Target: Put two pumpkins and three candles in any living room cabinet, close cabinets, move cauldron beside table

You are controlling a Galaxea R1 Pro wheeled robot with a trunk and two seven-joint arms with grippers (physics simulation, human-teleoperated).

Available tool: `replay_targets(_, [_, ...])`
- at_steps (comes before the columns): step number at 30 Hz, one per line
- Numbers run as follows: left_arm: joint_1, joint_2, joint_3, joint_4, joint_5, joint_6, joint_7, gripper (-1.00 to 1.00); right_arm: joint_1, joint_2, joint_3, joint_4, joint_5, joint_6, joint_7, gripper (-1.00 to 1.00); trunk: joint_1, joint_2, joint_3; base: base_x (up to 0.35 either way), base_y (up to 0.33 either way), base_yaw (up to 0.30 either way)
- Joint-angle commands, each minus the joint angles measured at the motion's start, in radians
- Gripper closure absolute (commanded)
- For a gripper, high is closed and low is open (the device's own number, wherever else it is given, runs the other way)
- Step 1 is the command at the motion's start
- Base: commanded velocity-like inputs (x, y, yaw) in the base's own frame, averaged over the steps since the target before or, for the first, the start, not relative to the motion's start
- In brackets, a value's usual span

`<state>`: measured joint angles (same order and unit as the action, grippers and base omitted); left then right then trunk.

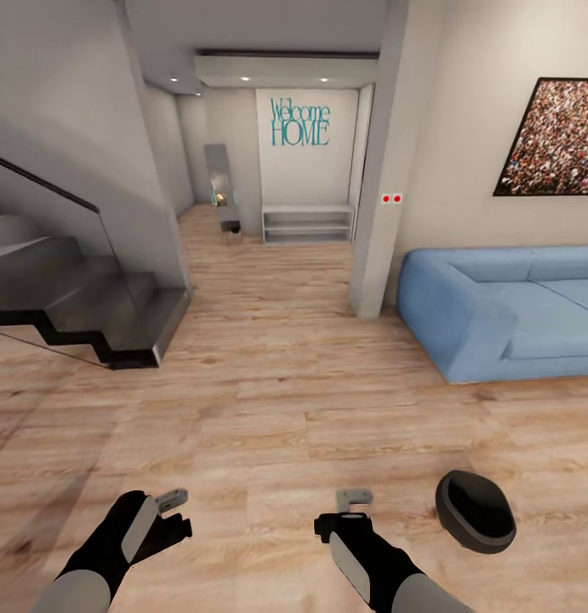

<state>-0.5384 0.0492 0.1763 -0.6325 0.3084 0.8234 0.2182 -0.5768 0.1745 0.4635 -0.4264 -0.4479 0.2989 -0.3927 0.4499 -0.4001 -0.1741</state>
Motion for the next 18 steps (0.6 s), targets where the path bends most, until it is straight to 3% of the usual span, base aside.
replay_targets(1, [0.0, 0.0, 0.0, 0.0, 0.0, 0.0, 0.0, -1.0, 0.0, 0.0, 0.0, 0.0, 0.0, 0.0, 0.0, -1.0, 0.0, 0.0, 0.002, 0.321, 0.0, -0.002])
replay_targets(18, [0.0, 0.0, 0.0, 0.0, 0.0, 0.0, 0.0, -1.0, 0.0, 0.0, 0.0, 0.001, 0.0, -0.001, 0.0, -1.0, 0.0, 0.0, 0.03, 0.321, 0.0, 0.002])
